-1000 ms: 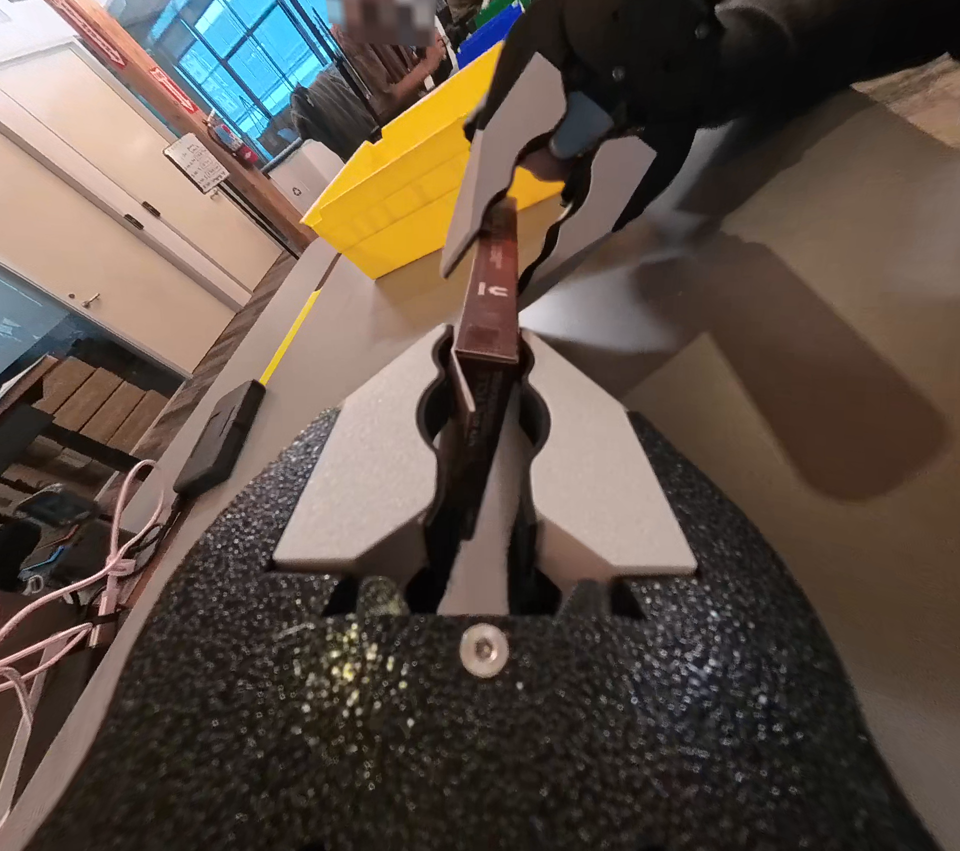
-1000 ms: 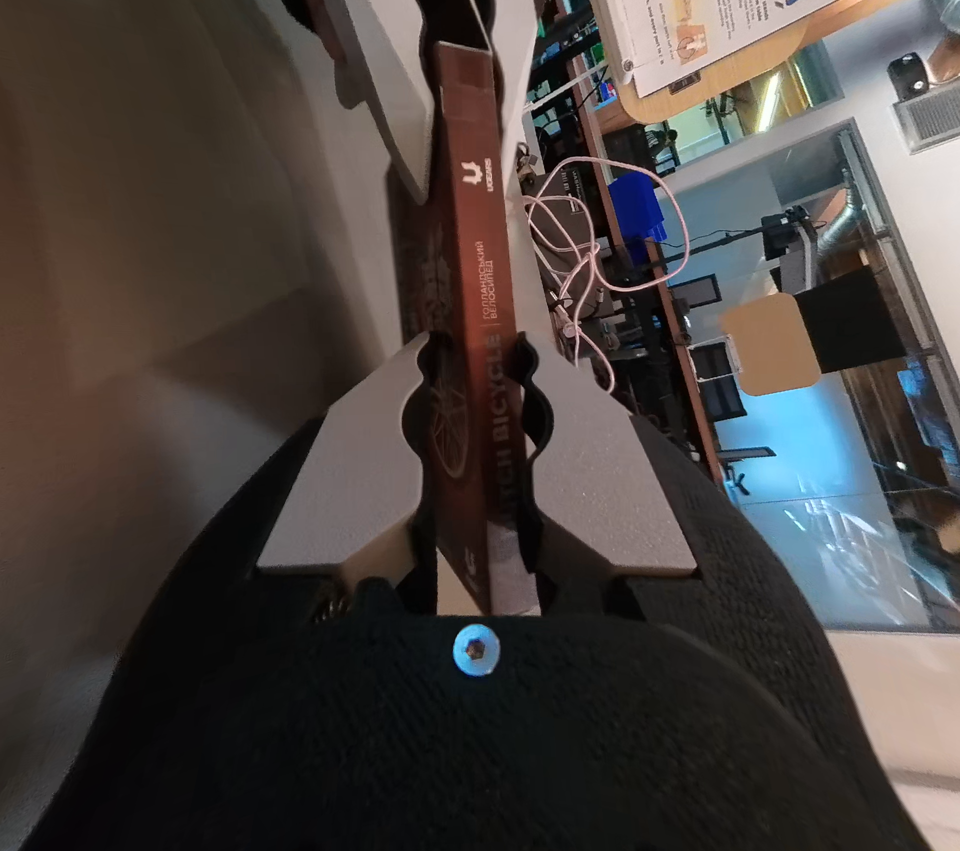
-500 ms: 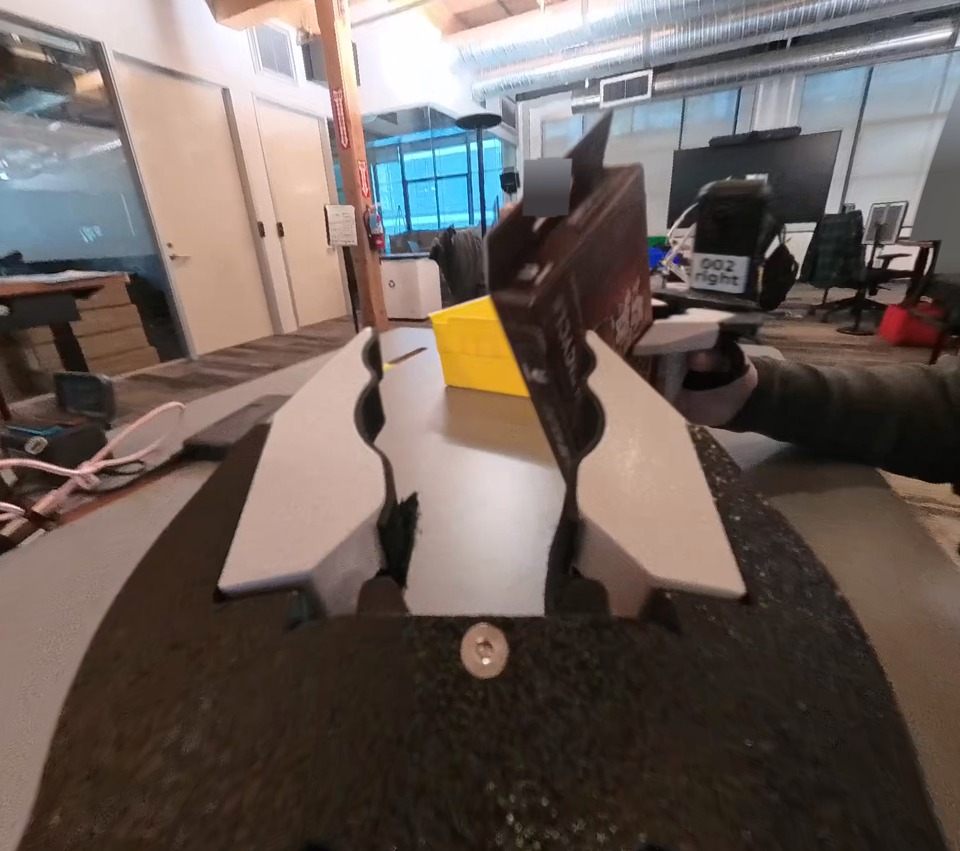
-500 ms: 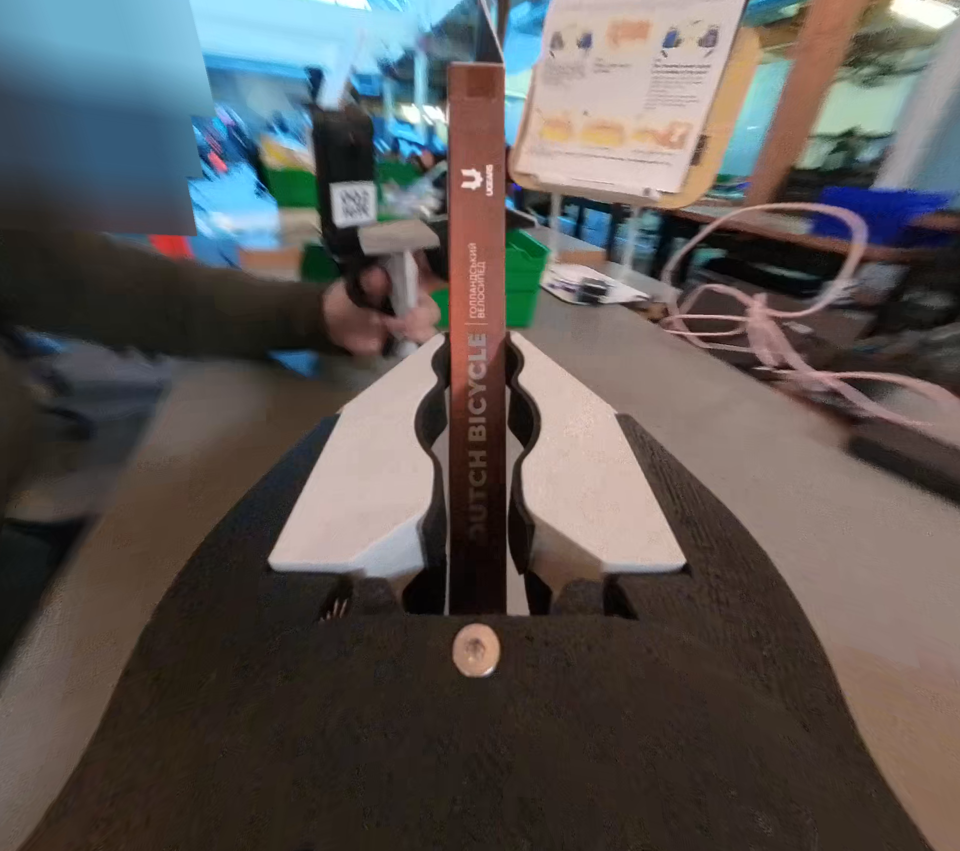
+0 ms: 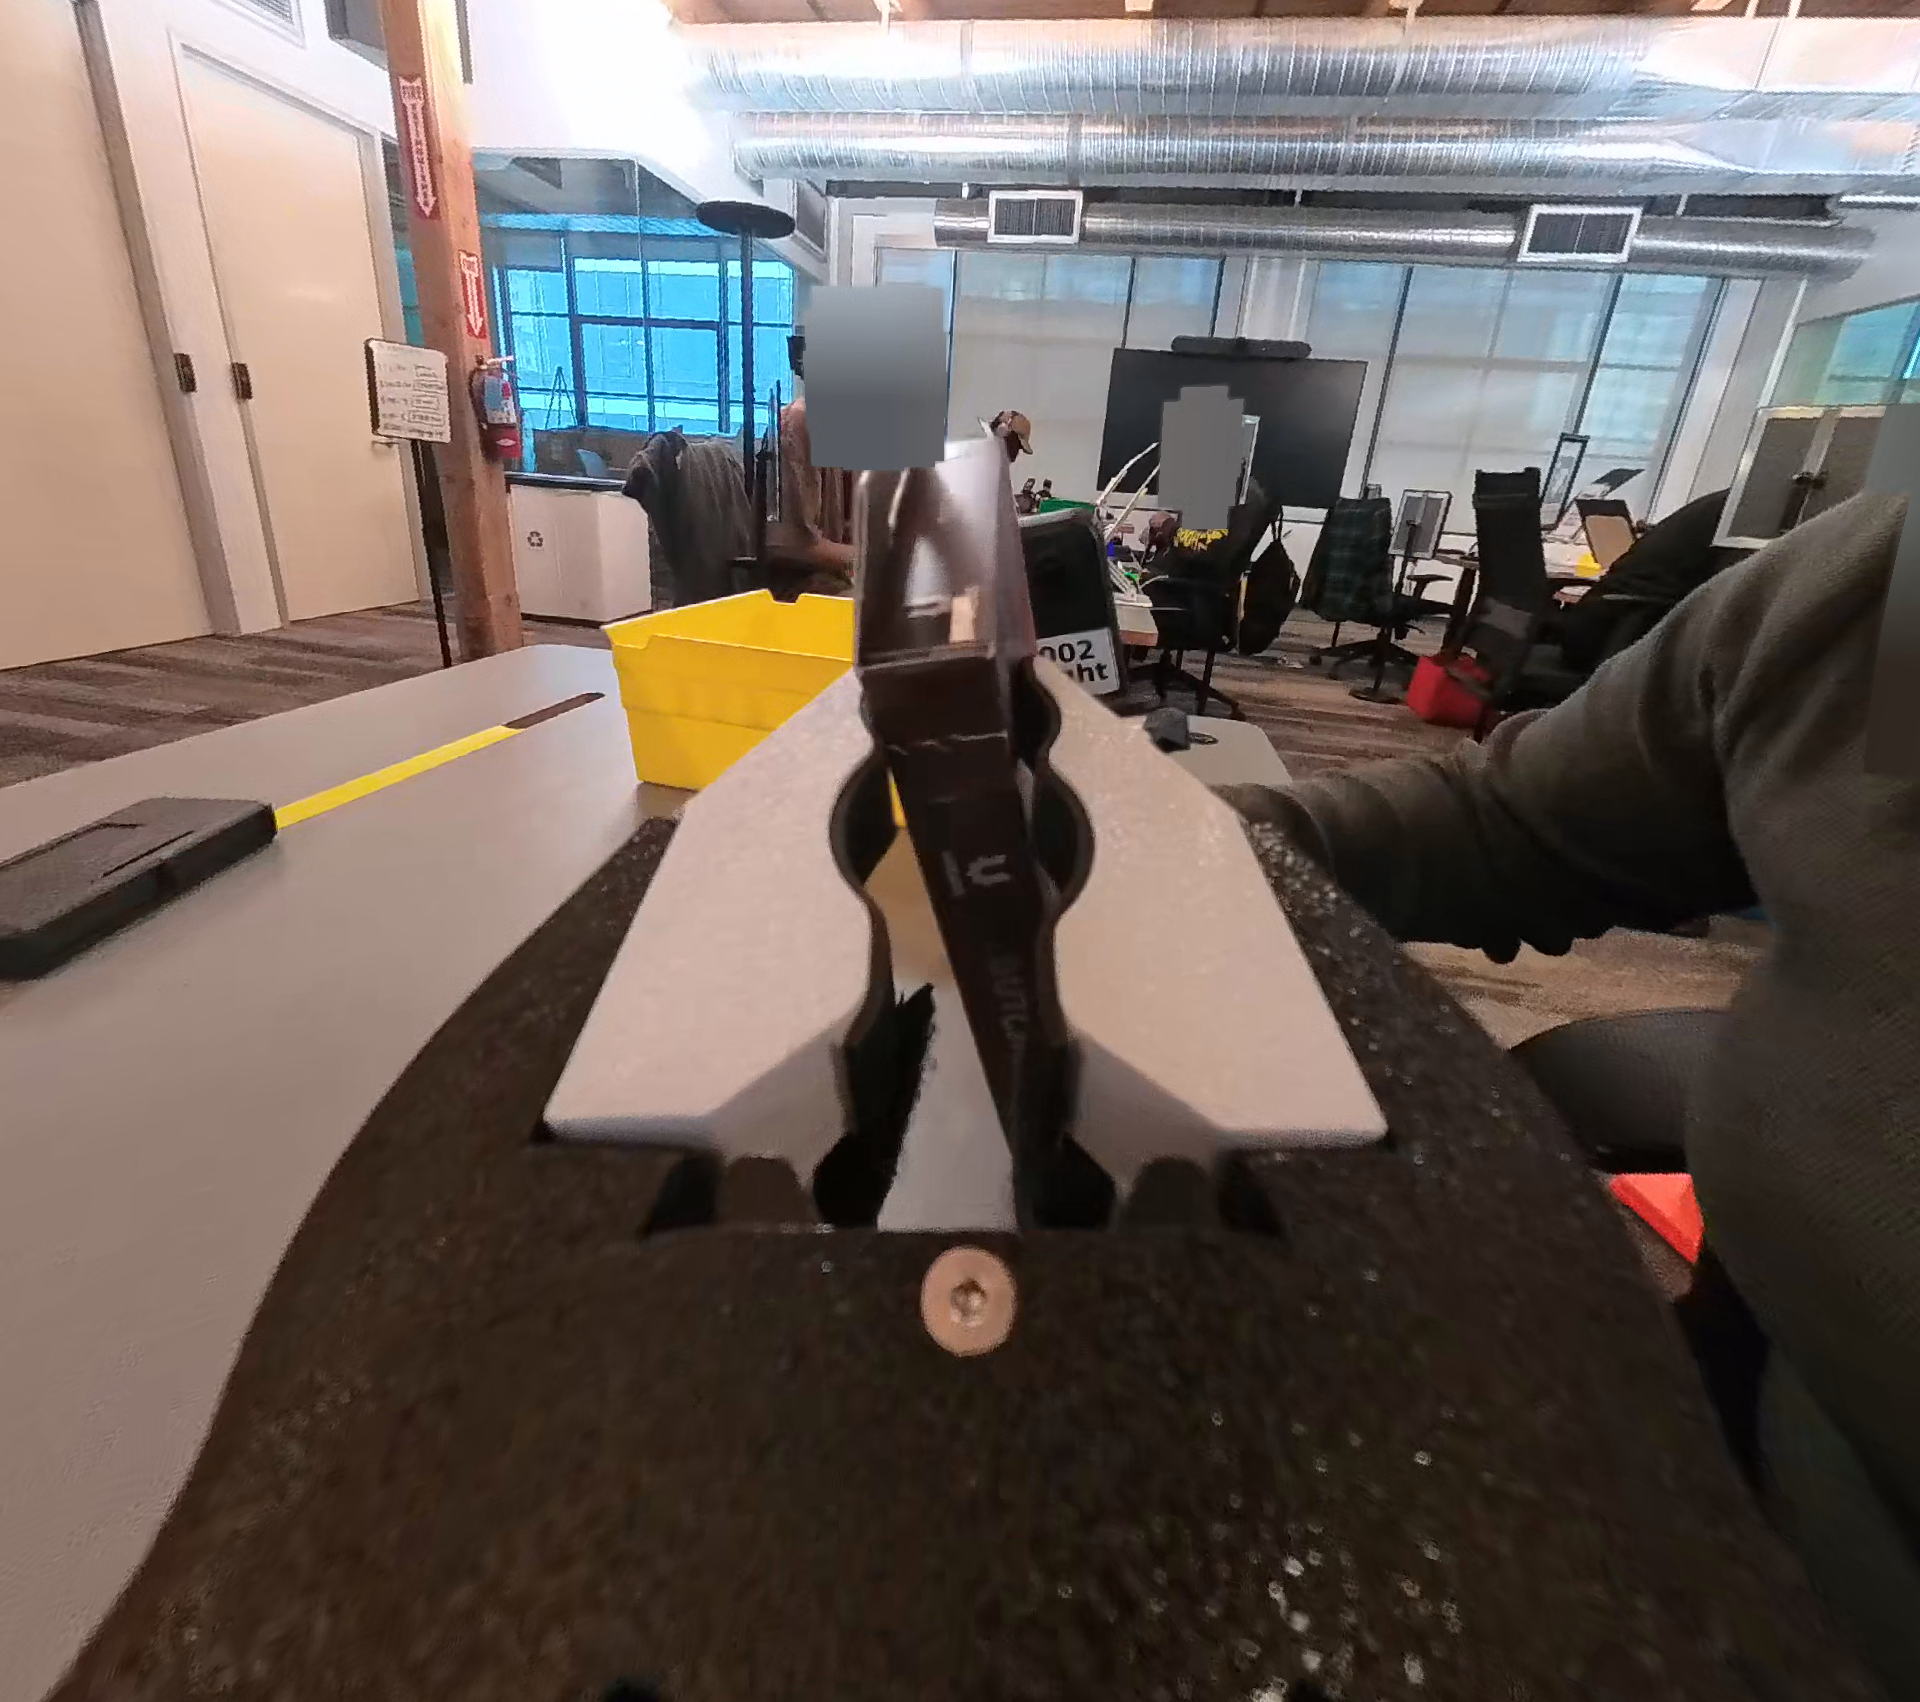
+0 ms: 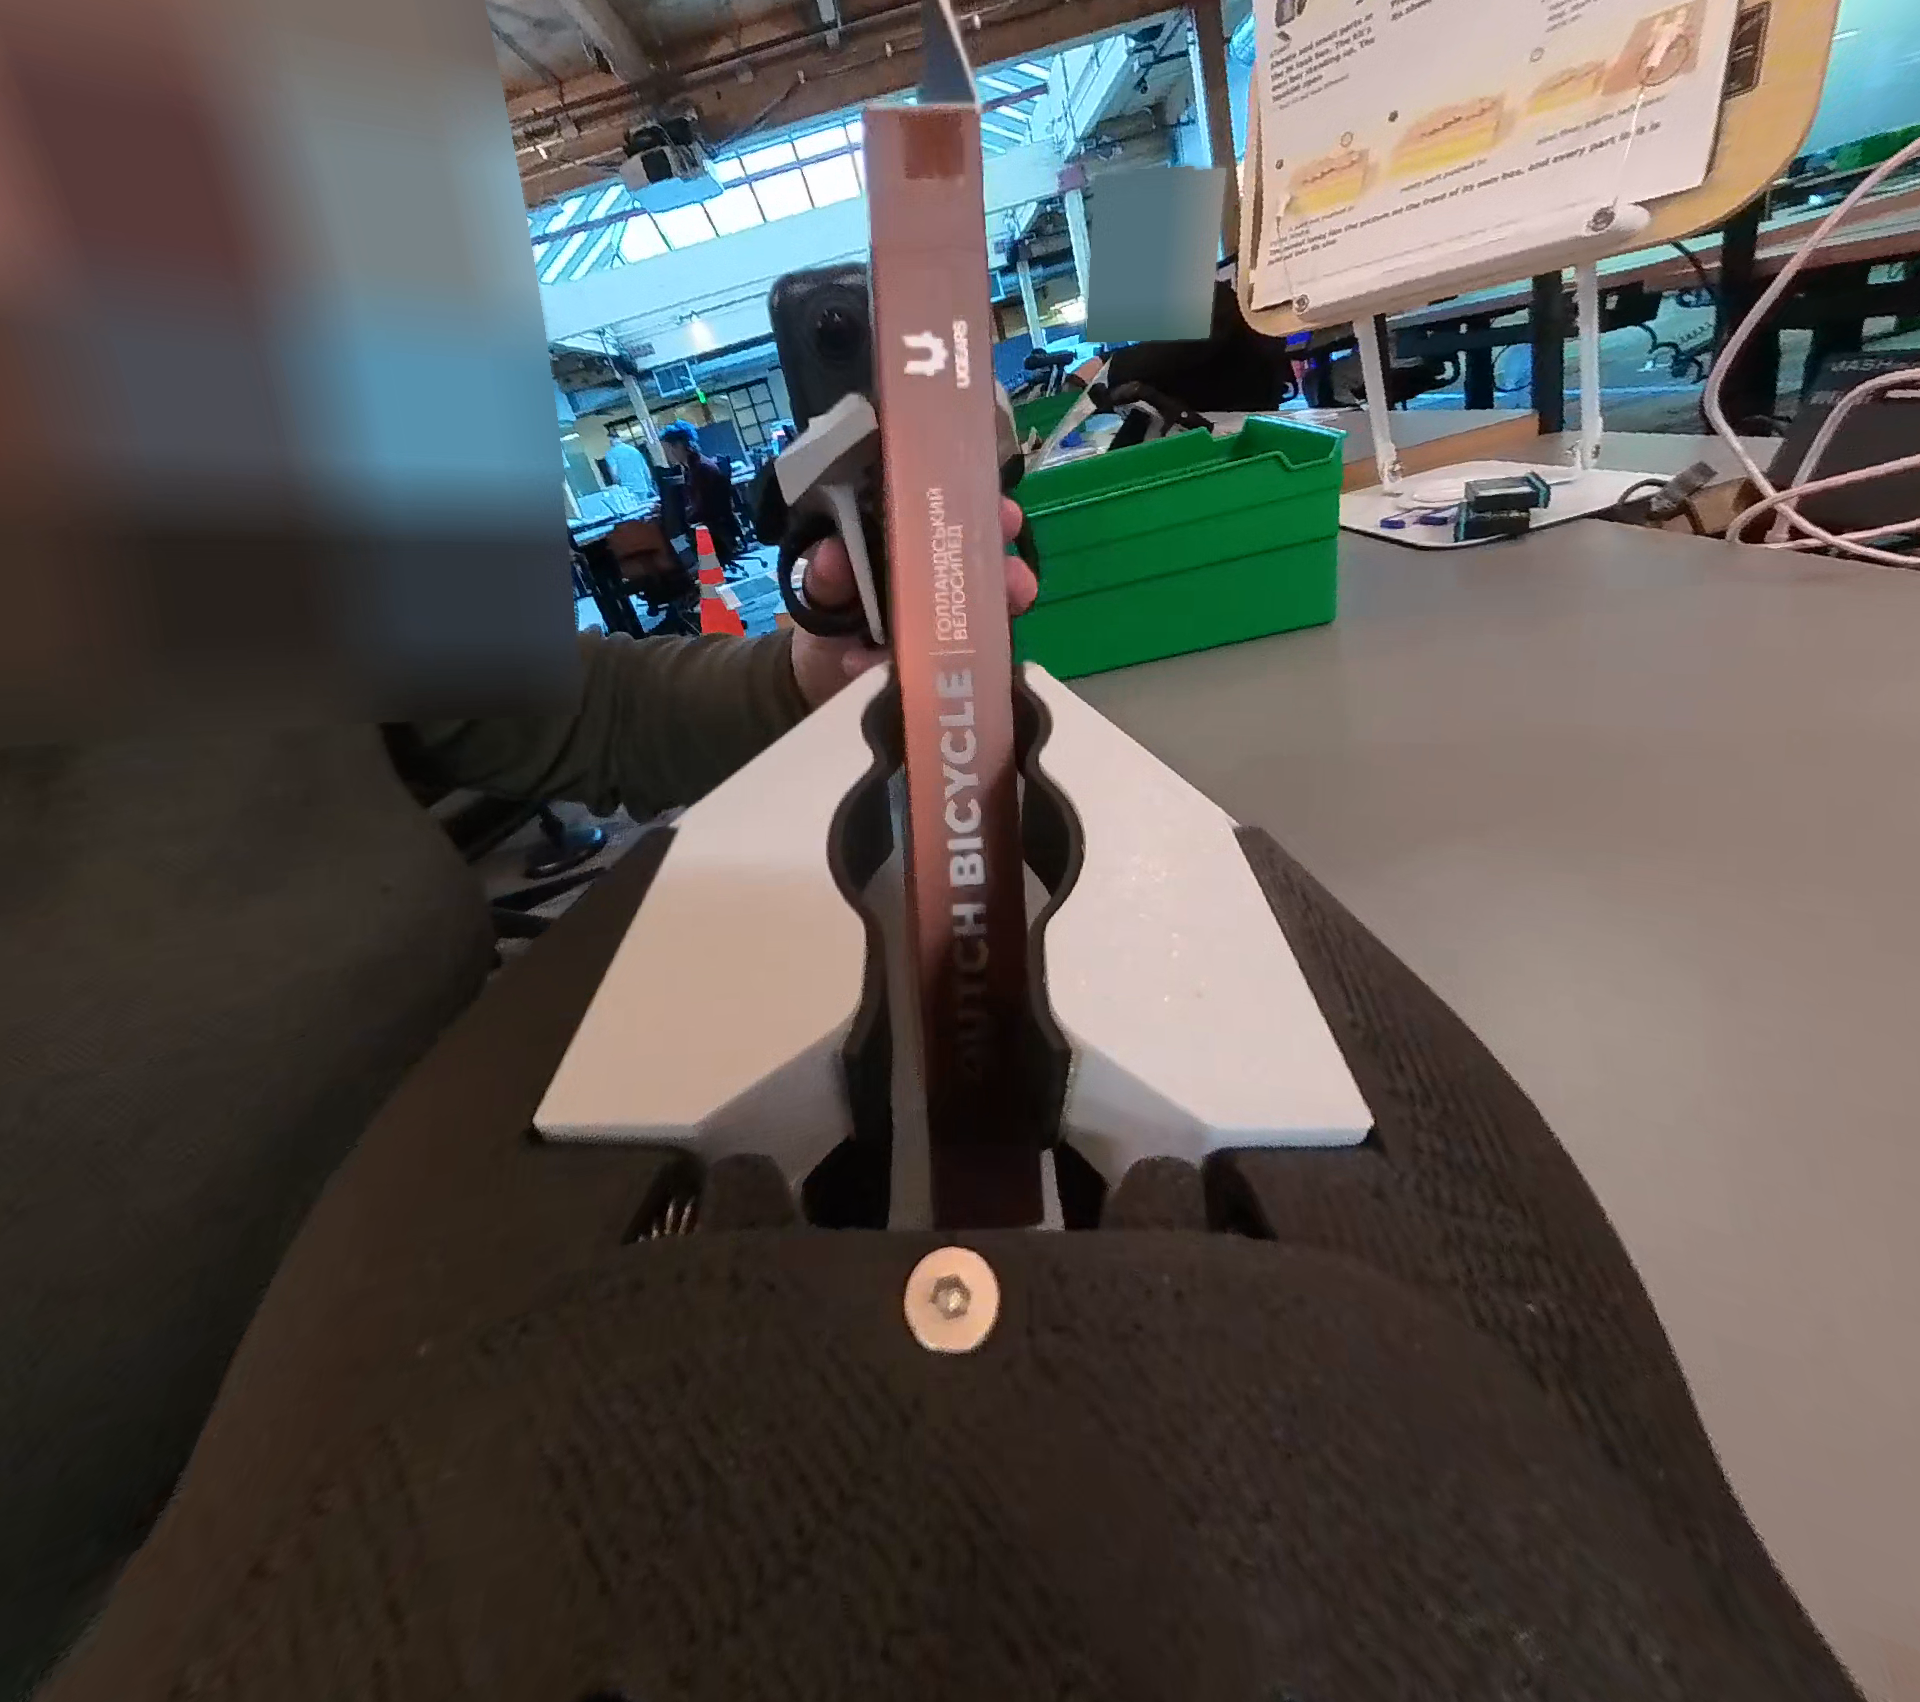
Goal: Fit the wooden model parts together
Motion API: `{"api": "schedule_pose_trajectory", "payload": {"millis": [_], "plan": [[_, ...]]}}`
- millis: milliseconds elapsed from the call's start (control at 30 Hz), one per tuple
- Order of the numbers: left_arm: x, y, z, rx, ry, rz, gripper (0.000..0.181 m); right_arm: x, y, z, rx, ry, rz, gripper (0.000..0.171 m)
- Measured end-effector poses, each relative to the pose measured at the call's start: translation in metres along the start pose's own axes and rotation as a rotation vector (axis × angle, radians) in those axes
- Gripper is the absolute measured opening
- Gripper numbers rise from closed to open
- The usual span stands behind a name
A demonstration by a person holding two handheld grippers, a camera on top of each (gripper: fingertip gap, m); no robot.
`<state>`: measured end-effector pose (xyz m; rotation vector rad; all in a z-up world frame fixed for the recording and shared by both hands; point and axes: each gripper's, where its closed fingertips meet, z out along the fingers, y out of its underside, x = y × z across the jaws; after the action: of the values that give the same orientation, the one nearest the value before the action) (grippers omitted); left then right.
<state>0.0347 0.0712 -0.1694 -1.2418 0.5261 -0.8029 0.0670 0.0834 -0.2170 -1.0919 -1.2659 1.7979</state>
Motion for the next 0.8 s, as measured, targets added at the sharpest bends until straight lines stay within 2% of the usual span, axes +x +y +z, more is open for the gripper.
{"api": "schedule_pose_trajectory", "payload": {"millis": [233,333,533,667,800], "plan": [[0.006,0.01,0.005,-0.087,-0.028,0.088,0.015,0.016,0.011,0.001,-0.073,0.106,-0.049,0.03],[0.012,0.014,0.007,-0.111,-0.011,0.128,0.015,0.013,0.017,0.003,-0.122,0.114,-0.111,0.029],[0.012,0.002,0.005,-0.025,0.006,0.074,0.022,-0.014,0.01,0.008,-0.038,-0.086,0.059,0.015],[0.02,0.001,0.005,0.007,0.057,0.037,0.039,-0.022,0.0,0.005,0.047,-0.19,0.178,0.014],[0.031,-0.001,0.006,0.021,0.105,0.032,0.038,-0.028,-0.007,0.002,0.093,-0.254,0.205,0.013]]}}
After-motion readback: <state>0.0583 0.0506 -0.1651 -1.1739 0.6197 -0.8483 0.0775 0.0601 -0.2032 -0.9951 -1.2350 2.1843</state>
